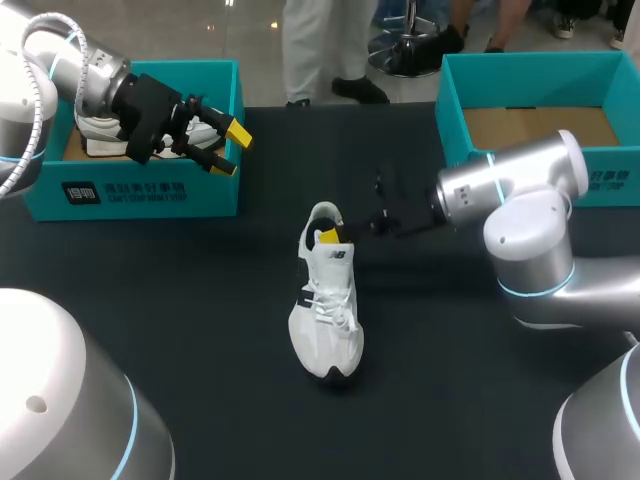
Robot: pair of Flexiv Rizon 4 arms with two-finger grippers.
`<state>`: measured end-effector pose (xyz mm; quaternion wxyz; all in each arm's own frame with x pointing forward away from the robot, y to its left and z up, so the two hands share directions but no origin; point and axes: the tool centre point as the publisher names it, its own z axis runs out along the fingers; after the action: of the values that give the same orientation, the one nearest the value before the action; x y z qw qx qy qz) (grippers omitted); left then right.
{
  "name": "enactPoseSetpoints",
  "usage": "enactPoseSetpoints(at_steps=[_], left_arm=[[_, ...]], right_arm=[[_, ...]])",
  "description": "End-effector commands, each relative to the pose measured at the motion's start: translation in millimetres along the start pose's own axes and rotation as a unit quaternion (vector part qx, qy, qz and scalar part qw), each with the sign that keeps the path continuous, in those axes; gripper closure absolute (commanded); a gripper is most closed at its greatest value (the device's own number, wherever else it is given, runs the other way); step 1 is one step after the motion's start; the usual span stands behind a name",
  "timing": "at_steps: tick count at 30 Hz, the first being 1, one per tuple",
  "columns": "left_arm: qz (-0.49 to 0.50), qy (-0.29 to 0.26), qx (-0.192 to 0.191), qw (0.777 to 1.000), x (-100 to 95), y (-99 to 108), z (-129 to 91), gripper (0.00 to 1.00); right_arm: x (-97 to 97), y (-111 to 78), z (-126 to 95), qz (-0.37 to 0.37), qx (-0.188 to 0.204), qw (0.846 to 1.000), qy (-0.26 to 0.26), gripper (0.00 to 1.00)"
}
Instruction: Take the shoe out of the shoebox, open the shoe tongue, remove and reinsert the insole, then place the shoe into the shoebox
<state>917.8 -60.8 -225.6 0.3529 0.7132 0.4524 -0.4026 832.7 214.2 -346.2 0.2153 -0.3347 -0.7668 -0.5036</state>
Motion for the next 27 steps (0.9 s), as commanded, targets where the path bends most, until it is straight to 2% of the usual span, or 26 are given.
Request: enactPoseSetpoints(at_steps=[1,13,16,17,19,20,22,23,27], left_arm=[[0.001,0.001,0.0,1.0,0.1,0,0,0.0],[0.001,0.001,0.0,1.0,0.1,0,0,0.0],[0.001,0.001,0.0,1.0,0.1,0,0,0.0],[0.001,0.001,0.0,1.0,0.1,0,0,0.0],[0.001,0.001,0.0,1.0,0.1,0,0,0.0],[0.001,0.001,0.0,1.0,0.1,0,0,0.0],[0.001,0.001,0.0,1.0,0.1,0,0,0.0],[0.001,0.001,0.0,1.0,0.1,0,0,0.0],[0.001,0.001,0.0,1.0,0.1,0,0,0.0]], right_arm=[[2.2,3.7,0,-0.002,0.005,1.0,-0.005,0.27],[7.6,10.4,-5,-0.011,0.016,1.0,-0.024,0.22],[8.0,12.2,-6,-0.011,0.026,0.999,-0.038,0.17],[7.8,12.5,-7,-0.009,0.024,0.999,-0.04,0.21],[7.9,14.1,-9,-0.013,0.023,0.998,-0.051,0.22],[7.3,14.4,-10,-0.011,0.022,0.998,-0.053,0.28],[6.3,15.5,-13,-0.012,0.019,0.998,-0.06,0.27],[5.8,16.0,-14,-0.011,0.018,0.998,-0.061,0.31],[5.5,20.7,-20,-0.012,0.014,0.997,-0.074,0.31]])
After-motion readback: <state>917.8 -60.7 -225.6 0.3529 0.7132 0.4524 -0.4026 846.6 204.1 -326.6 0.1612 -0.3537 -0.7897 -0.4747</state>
